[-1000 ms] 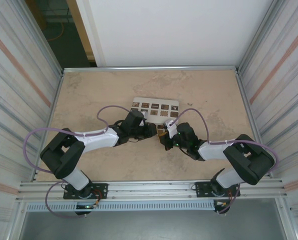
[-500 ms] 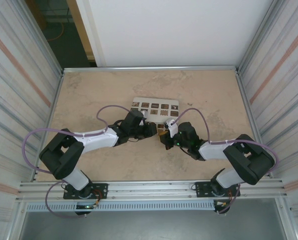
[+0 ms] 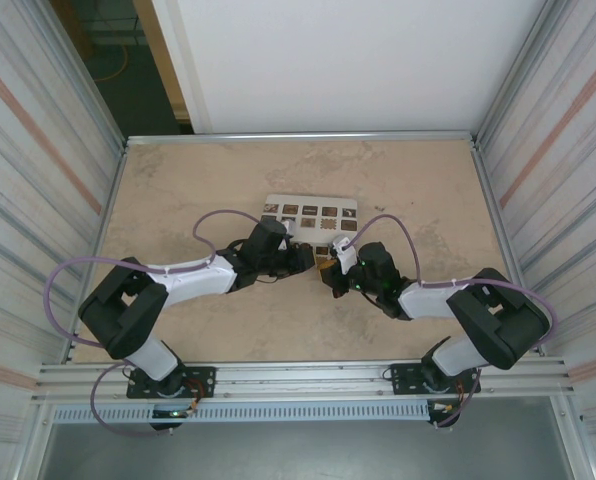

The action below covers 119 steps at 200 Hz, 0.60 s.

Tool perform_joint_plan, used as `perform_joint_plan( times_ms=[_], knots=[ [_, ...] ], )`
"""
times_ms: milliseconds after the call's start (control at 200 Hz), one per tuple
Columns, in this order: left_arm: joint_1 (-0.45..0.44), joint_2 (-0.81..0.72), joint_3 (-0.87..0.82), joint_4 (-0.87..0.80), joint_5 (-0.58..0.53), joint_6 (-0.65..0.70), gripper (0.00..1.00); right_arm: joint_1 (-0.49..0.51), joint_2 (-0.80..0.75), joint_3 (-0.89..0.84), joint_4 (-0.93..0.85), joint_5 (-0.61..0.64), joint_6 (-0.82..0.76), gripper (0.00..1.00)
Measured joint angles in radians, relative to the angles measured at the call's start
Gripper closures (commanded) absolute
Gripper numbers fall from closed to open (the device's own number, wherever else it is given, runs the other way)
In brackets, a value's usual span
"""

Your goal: Unlock a padlock with a key

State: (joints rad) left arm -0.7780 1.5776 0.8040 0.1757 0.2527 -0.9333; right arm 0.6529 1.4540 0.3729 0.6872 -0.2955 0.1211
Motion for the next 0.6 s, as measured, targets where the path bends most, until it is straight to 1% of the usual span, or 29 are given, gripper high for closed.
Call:
perform_joint_plan(
  times_ms=[180, 596],
  knots=[
    [0.005, -0.006, 0.000, 0.000, 0.006, -0.003, 0.86, -0.013, 0.001, 0.007, 0.000, -0.028, -0.025, 1.00],
    [0.011, -0.007, 0.000, 0.001, 0.009, -0.007, 0.86, -0.047, 0.039, 0.047, -0.009, -0.126, -0.025, 1.00]
  ],
)
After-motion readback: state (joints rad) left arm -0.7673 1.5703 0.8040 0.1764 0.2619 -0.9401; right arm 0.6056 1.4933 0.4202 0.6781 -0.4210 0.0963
